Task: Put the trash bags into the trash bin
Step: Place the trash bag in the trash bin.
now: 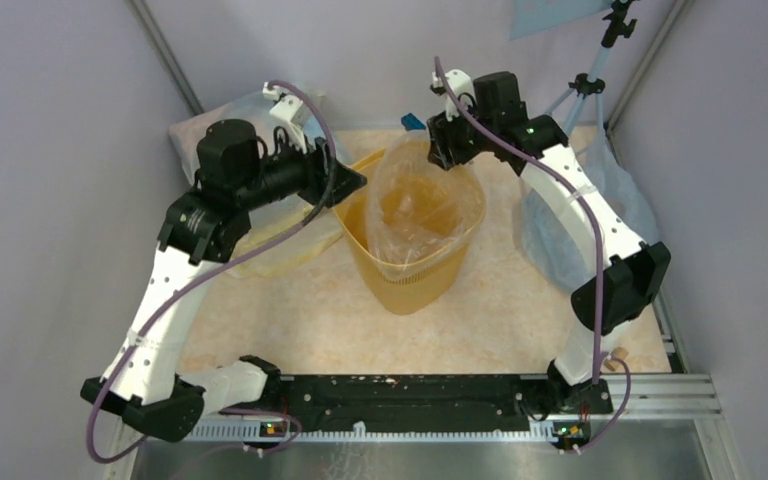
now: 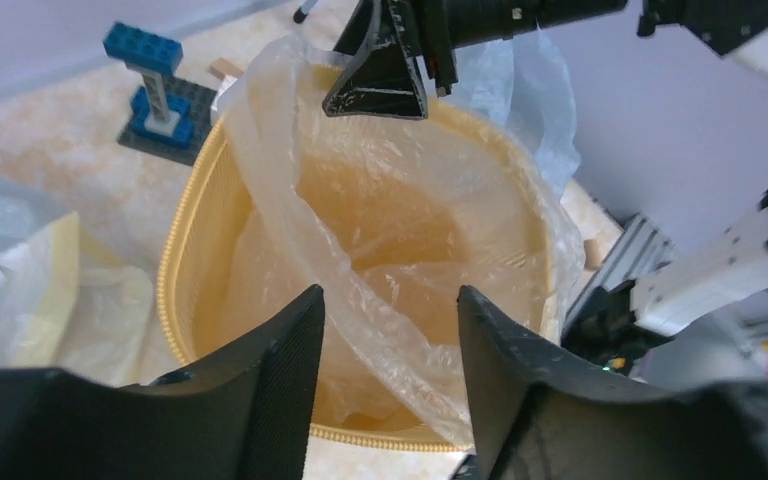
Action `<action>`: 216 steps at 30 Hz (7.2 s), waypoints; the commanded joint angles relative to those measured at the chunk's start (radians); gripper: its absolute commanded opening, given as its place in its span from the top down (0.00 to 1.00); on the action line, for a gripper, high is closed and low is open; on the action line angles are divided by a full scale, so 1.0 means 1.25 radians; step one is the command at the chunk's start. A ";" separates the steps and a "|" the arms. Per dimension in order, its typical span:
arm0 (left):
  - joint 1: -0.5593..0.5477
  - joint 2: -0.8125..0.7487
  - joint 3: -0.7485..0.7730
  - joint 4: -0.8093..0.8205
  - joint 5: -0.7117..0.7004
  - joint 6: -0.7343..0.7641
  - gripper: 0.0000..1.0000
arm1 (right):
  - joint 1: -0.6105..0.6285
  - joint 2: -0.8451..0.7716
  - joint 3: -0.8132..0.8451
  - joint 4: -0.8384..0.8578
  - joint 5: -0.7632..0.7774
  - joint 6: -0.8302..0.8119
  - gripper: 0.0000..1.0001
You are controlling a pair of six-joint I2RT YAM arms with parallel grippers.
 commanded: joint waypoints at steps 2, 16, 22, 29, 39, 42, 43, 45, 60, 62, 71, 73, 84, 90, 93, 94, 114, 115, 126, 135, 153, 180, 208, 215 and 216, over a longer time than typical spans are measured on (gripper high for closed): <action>0.108 0.058 0.072 -0.038 0.150 -0.141 0.36 | 0.005 0.014 0.126 -0.046 0.062 0.030 0.39; 0.174 0.093 -0.005 0.157 0.332 -0.249 0.51 | 0.019 -0.216 0.034 -0.204 0.163 0.415 0.17; 0.174 0.015 -0.141 0.207 0.260 -0.277 0.50 | 0.019 -0.379 -0.110 -0.241 0.182 0.462 0.27; 0.173 0.016 -0.211 0.299 0.268 -0.333 0.52 | 0.019 -0.481 -0.253 -0.155 0.103 0.542 0.26; 0.172 0.044 -0.236 0.297 0.304 -0.356 0.55 | 0.019 -0.452 -0.307 -0.109 0.120 0.620 0.46; 0.172 0.043 -0.247 0.295 0.307 -0.351 0.57 | 0.019 -0.452 -0.327 -0.078 0.121 0.643 0.49; 0.172 0.043 -0.250 0.293 0.306 -0.348 0.56 | 0.019 -0.452 -0.333 -0.072 0.124 0.656 0.49; 0.172 0.046 -0.254 0.292 0.312 -0.346 0.56 | 0.018 -0.453 -0.345 -0.057 0.118 0.667 0.50; 0.173 0.067 -0.272 0.341 0.363 -0.402 0.54 | 0.008 -0.457 -0.438 0.004 0.083 0.706 0.60; 0.173 0.069 -0.269 0.335 0.360 -0.399 0.54 | 0.005 -0.457 -0.443 0.006 0.079 0.706 0.61; 0.196 0.061 -0.221 0.224 0.270 -0.341 0.49 | 0.002 -0.452 -0.436 0.000 0.088 0.692 0.66; 0.205 0.051 -0.219 0.220 0.259 -0.340 0.48 | 0.002 -0.447 -0.431 -0.007 0.095 0.686 0.65; 0.215 0.043 -0.215 0.206 0.253 -0.329 0.49 | 0.001 -0.413 -0.259 -0.114 0.169 0.572 0.32; 0.215 0.056 -0.226 0.224 0.285 -0.345 0.51 | 0.001 -0.351 -0.174 -0.158 0.153 0.547 0.42; 0.215 0.058 -0.234 0.235 0.292 -0.353 0.52 | 0.001 -0.319 -0.152 -0.174 0.156 0.543 0.48; 0.214 0.061 -0.236 0.237 0.294 -0.355 0.52 | 0.001 -0.311 -0.150 -0.177 0.156 0.543 0.49; 0.206 0.105 -0.284 0.245 0.353 -0.394 0.55 | 0.001 -0.285 -0.218 -0.154 0.116 0.536 0.76; 0.205 0.107 -0.283 0.240 0.348 -0.390 0.55 | 0.001 -0.285 -0.219 -0.154 0.118 0.536 0.78; 0.202 0.122 -0.277 0.192 0.325 -0.365 0.54 | 0.001 -0.281 -0.192 -0.174 0.160 0.487 0.95; 0.200 0.123 -0.246 0.093 0.227 -0.327 0.46 | 0.001 -0.283 -0.202 -0.165 0.158 0.478 0.97; 0.165 0.156 -0.253 0.141 0.253 -0.377 0.65 | 0.001 -0.286 -0.213 -0.160 0.152 0.477 0.99; 0.217 0.142 -0.166 0.132 0.399 -0.391 1.00 | -0.011 -0.291 -0.211 -0.192 0.227 0.476 1.00; 0.305 0.117 -0.135 0.089 0.391 -0.345 0.85 | -0.011 -0.288 -0.201 -0.186 0.234 0.454 1.00; 0.179 0.145 -0.088 0.074 0.270 -0.355 0.54 | -0.011 -0.283 -0.197 -0.183 0.225 0.460 1.00; 0.169 0.151 -0.079 0.051 0.244 -0.348 0.51 | -0.011 -0.283 -0.197 -0.181 0.225 0.460 1.00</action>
